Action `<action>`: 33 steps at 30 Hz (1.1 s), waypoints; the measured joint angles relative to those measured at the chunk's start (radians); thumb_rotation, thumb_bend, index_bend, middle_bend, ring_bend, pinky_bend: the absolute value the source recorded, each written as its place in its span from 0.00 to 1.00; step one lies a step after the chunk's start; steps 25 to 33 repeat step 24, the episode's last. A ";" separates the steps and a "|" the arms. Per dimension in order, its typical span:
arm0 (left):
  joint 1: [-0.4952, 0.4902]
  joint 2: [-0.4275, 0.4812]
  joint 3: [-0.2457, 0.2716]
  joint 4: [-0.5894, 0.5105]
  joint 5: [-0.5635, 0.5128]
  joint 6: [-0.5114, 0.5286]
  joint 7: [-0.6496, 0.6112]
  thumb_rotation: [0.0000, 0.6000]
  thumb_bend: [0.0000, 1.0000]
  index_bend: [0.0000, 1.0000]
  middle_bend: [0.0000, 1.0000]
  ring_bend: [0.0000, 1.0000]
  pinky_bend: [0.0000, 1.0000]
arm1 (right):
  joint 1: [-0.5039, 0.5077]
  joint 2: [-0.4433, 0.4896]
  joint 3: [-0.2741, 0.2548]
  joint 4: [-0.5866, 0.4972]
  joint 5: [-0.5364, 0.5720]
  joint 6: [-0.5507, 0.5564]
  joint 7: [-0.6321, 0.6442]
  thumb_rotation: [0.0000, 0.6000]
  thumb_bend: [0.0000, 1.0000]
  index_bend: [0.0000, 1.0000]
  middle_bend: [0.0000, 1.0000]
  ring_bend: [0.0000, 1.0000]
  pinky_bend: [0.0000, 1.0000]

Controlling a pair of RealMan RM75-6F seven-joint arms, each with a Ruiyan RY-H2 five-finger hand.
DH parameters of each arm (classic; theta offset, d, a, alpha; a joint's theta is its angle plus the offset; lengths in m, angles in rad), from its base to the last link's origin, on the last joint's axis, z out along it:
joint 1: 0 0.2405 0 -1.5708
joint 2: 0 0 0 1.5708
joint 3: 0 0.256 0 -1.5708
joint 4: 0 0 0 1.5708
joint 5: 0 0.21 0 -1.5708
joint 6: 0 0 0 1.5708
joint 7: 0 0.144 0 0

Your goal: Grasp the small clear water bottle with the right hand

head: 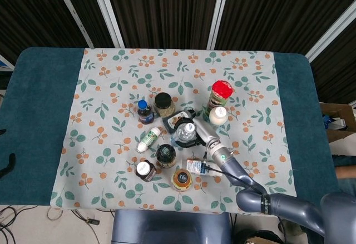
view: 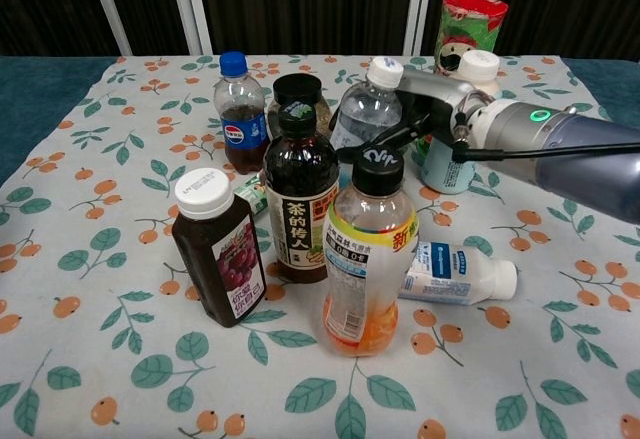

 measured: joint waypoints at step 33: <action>0.001 -0.005 0.001 -0.001 0.002 0.008 0.012 1.00 0.43 0.16 0.04 0.08 0.02 | -0.089 0.339 0.091 -0.328 -0.119 0.064 0.228 1.00 0.41 0.43 0.50 0.51 0.43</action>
